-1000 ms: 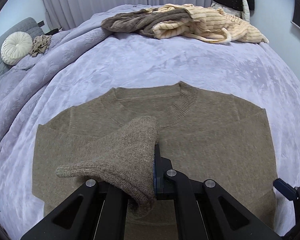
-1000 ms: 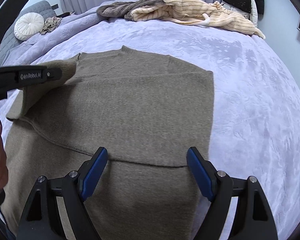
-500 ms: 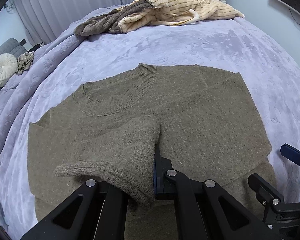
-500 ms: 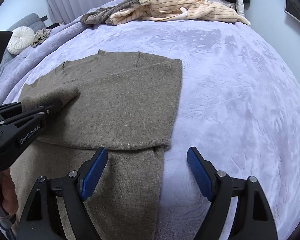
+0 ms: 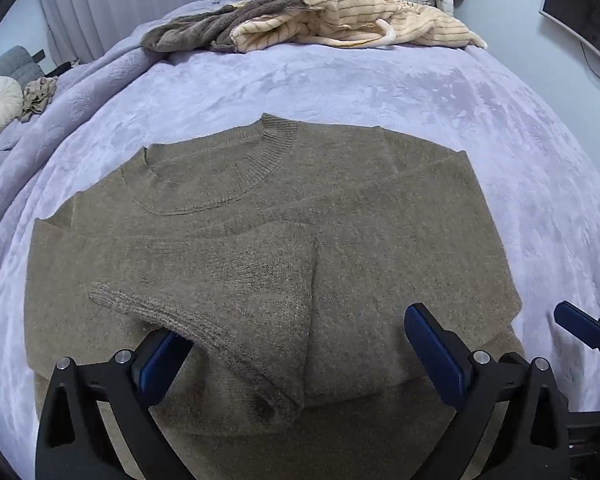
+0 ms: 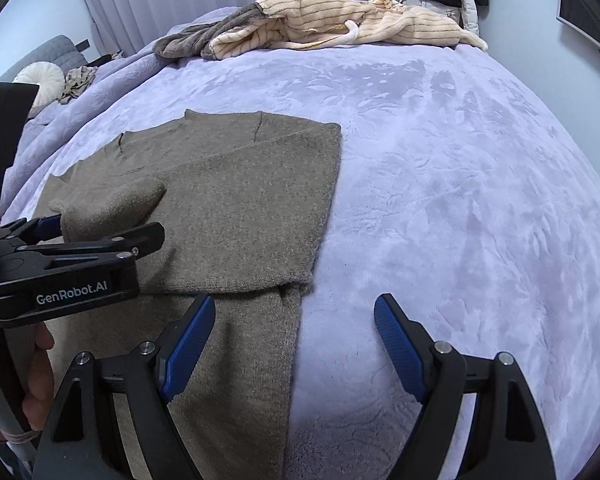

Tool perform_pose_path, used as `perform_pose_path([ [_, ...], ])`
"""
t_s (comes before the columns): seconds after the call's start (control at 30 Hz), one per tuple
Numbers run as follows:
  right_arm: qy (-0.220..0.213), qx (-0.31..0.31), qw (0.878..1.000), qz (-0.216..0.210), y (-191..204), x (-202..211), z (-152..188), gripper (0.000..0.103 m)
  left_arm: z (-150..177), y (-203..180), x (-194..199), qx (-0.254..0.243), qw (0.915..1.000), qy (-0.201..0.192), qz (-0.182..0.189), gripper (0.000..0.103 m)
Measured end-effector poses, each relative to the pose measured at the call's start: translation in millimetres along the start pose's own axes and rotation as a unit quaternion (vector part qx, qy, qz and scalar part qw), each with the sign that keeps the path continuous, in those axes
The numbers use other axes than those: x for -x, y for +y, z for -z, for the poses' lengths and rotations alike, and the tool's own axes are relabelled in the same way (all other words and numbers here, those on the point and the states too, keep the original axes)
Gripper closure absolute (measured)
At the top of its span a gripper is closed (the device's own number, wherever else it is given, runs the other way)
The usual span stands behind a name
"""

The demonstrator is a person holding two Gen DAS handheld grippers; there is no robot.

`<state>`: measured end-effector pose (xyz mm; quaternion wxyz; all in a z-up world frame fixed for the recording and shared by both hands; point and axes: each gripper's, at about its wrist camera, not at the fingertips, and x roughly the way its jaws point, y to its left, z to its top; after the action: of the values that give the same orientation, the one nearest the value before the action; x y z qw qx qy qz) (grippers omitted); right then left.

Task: Fold small clothes

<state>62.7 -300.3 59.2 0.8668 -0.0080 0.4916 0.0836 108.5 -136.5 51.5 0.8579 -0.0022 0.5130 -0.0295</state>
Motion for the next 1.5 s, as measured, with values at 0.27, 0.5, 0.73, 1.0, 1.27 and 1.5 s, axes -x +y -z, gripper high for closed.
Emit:
perform_pose_path([
  [0.27, -0.013, 0.025, 1.000, -0.009, 16.0, 10.0, -3.1, 0.019, 13.0, 55.8, 30.7, 0.064, 0.9921, -0.015, 0.106, 0.001],
  [0.5, -0.039, 0.110, 0.993, -0.034, 86.1, 12.7, -18.3, 0.019, 26.8, 131.9, 56.3, 0.138, 0.9828, -0.047, 0.113, 0.001],
  [0.73, -0.031, 0.225, 0.973, -0.041, 184.3, -20.2, -34.2, 0.019, 37.5, 215.4, 32.0, 0.229, 0.9716, -0.024, 0.056, 0.001],
  [1.0, 0.005, 0.120, 0.991, -0.060, 144.6, -57.7, -51.3, 0.096, 43.6, 242.3, 16.8, 0.235, 0.9708, -0.011, 0.047, 0.001],
  [1.27, -0.003, 0.031, 0.994, -0.102, 83.9, -41.9, -39.9, 0.086, 40.4, 233.4, 11.6, 0.214, 0.9753, -0.009, 0.053, 0.001],
  [1.5, -0.020, -0.059, 0.987, -0.150, 51.4, -46.2, -43.6, 0.040, 44.6, 237.9, 15.7, 0.215, 0.9757, -0.006, 0.044, 0.001],
])
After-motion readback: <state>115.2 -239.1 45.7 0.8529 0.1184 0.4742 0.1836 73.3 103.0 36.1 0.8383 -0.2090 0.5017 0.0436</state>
